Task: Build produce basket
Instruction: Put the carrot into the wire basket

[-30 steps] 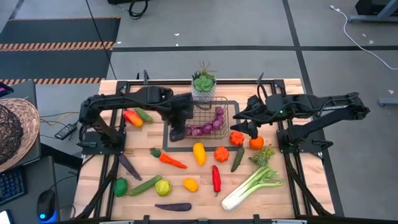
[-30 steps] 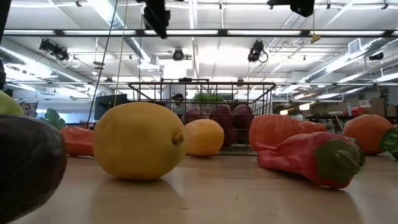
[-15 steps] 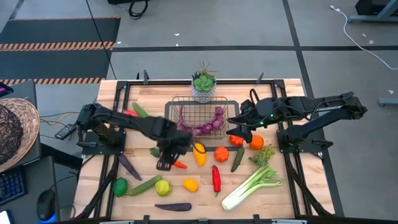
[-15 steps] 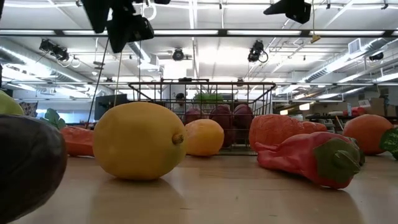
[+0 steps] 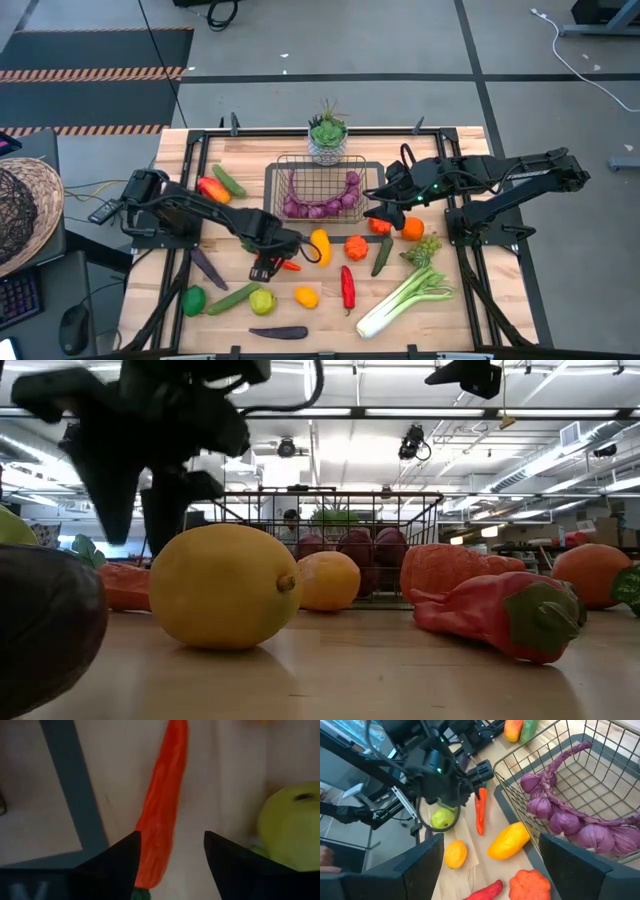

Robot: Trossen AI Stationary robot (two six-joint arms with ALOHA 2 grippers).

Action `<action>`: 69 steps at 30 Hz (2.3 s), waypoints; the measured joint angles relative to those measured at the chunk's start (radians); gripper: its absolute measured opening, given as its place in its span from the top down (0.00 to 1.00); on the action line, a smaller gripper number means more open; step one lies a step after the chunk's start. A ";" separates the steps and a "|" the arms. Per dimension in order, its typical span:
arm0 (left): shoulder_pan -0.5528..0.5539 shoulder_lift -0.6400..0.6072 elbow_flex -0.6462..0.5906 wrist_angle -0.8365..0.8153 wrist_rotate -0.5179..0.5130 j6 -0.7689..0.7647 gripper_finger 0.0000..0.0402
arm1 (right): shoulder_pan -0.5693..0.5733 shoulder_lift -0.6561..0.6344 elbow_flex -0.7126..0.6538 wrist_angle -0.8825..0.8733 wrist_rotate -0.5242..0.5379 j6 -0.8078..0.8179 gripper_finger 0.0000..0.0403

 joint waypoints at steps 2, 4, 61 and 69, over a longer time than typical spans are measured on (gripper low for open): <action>0.000 0.000 -0.028 0.005 -0.019 0.000 0.41 | 0.000 0.000 0.000 -0.001 -0.005 0.011 0.18; 0.000 0.000 -0.056 0.015 -0.026 0.001 0.39 | 0.000 0.000 0.000 -0.001 -0.005 0.016 0.18; 0.347 -0.005 0.650 -0.285 -0.190 0.108 0.66 | 0.009 0.000 0.000 -0.081 -0.079 0.096 0.18; 0.441 0.018 0.554 -0.102 -0.195 0.167 0.60 | 0.009 -0.001 0.000 -0.080 -0.059 0.100 0.18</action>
